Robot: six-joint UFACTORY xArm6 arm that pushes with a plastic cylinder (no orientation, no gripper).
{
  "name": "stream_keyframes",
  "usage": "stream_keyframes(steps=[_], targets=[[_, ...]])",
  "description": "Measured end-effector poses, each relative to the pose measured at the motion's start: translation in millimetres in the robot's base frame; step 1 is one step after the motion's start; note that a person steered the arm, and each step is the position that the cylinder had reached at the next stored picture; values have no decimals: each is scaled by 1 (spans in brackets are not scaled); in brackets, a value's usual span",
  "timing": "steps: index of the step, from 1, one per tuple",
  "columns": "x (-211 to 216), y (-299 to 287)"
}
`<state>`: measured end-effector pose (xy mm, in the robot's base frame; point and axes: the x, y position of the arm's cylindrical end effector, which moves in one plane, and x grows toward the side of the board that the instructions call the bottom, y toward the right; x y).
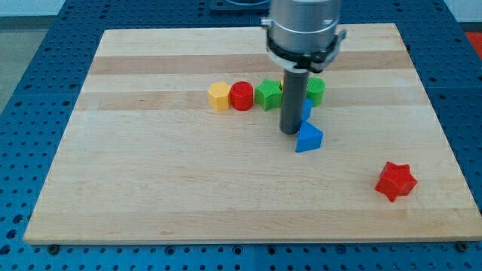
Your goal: Push the triangle into the red star
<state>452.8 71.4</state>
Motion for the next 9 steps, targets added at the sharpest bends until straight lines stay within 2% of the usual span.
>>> stream_keyframes(steps=[1, 3, 4, 9], targets=[[9, 9], [21, -20], [24, -10], [37, 103]])
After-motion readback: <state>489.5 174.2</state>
